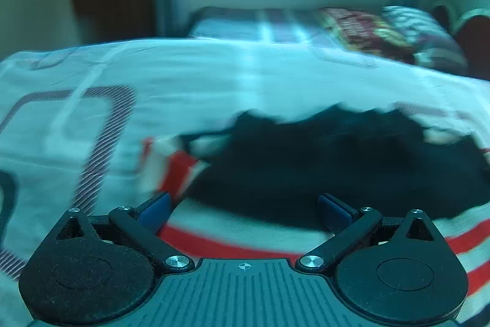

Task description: Fold small clothes

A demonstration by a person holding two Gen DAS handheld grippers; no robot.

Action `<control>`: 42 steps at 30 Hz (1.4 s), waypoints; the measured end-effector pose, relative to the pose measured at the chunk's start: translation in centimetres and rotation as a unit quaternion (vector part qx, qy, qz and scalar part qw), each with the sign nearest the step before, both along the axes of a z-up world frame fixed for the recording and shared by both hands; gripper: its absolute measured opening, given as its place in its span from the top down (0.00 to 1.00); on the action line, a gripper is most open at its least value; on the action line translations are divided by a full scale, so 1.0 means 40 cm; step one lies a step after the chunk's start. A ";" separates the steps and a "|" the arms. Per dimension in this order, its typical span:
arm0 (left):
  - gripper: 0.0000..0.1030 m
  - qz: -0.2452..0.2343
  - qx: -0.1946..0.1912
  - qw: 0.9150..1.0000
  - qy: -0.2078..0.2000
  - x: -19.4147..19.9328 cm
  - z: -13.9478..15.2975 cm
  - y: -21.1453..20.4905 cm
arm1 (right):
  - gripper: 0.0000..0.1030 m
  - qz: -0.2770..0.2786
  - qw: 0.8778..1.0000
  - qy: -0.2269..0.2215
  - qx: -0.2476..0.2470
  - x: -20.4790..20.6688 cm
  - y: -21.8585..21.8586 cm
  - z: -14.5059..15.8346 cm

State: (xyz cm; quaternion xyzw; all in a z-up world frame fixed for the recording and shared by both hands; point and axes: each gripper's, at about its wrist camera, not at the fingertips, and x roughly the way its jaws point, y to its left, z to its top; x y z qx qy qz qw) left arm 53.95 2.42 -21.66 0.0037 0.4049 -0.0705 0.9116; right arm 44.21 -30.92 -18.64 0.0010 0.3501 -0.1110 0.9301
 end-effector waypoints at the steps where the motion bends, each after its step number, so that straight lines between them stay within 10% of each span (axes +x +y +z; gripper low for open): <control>1: 0.02 0.005 -0.017 1.000 0.000 -0.006 -0.003 0.020 | 0.59 -0.005 1.000 -0.003 -0.003 -0.005 -0.008 0.001; 16: 0.02 -0.062 0.002 0.998 -0.019 -0.085 0.049 -0.141 | 0.59 0.083 0.996 -0.023 0.000 -0.030 0.158 0.044; 28: 0.02 -0.012 0.029 0.999 -0.030 -0.131 0.035 -0.014 | 0.61 0.034 0.999 -0.015 -0.013 -0.071 0.087 0.017; 42: 0.01 -0.032 0.000 0.999 -0.027 -0.237 0.020 -0.051 | 0.58 0.107 0.994 -0.013 -0.002 -0.199 0.195 -0.007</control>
